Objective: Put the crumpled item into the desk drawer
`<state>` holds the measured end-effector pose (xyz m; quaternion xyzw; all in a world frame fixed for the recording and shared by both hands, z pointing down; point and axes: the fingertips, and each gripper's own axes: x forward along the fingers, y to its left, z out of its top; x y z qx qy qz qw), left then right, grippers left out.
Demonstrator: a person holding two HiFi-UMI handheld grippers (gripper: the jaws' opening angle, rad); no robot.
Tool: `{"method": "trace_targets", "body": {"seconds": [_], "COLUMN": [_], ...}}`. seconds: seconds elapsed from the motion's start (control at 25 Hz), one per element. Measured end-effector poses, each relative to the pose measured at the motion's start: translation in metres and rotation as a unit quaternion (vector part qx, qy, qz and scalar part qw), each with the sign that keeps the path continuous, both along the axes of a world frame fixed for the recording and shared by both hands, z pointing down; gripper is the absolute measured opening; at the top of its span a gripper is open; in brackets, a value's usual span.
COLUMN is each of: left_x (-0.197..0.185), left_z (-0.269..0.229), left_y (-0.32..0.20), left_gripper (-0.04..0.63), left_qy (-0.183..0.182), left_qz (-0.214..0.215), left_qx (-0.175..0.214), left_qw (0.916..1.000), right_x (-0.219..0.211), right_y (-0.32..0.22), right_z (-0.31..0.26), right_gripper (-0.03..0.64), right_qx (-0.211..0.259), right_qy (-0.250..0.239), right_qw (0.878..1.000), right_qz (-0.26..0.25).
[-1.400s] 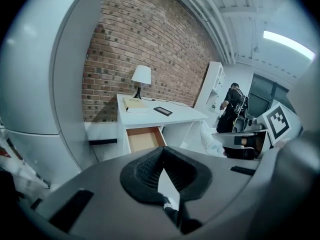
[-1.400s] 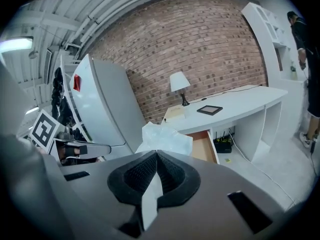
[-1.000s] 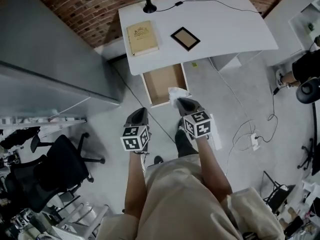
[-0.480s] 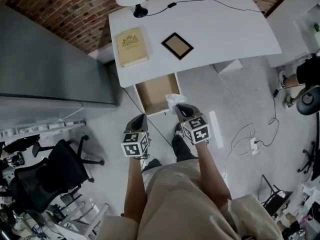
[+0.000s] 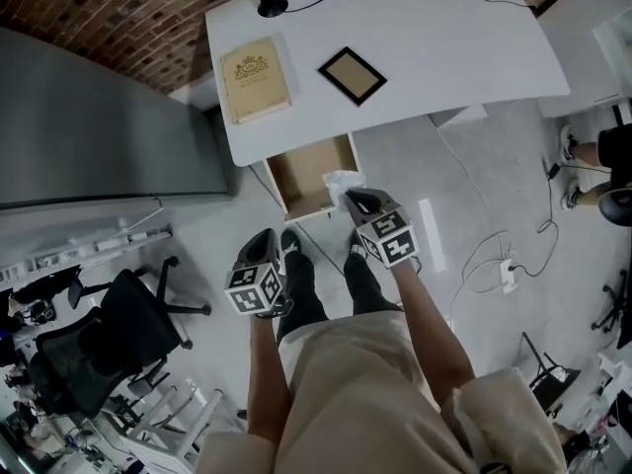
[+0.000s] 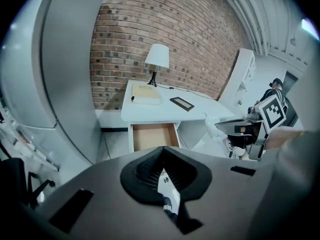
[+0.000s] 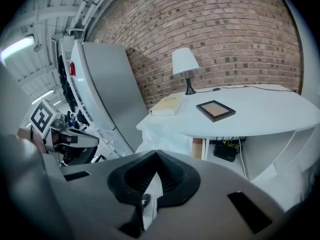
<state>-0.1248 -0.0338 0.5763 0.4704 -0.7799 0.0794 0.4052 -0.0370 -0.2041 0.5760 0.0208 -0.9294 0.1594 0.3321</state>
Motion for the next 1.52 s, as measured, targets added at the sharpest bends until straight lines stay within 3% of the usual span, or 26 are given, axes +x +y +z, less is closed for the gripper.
{"method": "trace_targets", "body": {"seconds": [0.28, 0.52, 0.84, 1.08, 1.28, 1.52], "left_x": [-0.021, -0.039, -0.050, -0.063, -0.064, -0.068], "left_z": [0.013, 0.021, 0.048, 0.074, 0.099, 0.134], "left_y": [-0.012, -0.021, -0.024, -0.024, -0.019, -0.018], "left_gripper": [0.015, 0.015, 0.015, 0.015, 0.015, 0.015], "left_qy": [0.017, 0.032, 0.043, 0.069, 0.065, 0.061], "left_qz": [0.035, 0.095, 0.205, 0.235, 0.275, 0.295], "left_qx": [0.017, 0.030, 0.032, 0.035, 0.024, 0.014], "left_qw": [0.9991, 0.9945, 0.9772, 0.9689, 0.9589, 0.9535], "right_x": [-0.009, -0.035, -0.070, -0.084, -0.097, -0.098], "right_y": [0.014, 0.027, 0.050, 0.050, 0.045, 0.039], "right_z": [0.011, 0.028, 0.069, 0.090, 0.113, 0.138], "right_gripper": [0.026, 0.026, 0.026, 0.026, 0.026, 0.026], "right_qx": [-0.012, -0.012, -0.019, -0.025, -0.033, -0.038], "right_qy": [0.018, 0.032, 0.053, 0.040, 0.023, 0.007], "right_qw": [0.999, 0.996, 0.989, 0.980, 0.971, 0.962], "right_qz": [0.041, 0.083, 0.135, 0.195, 0.237, 0.270]}}
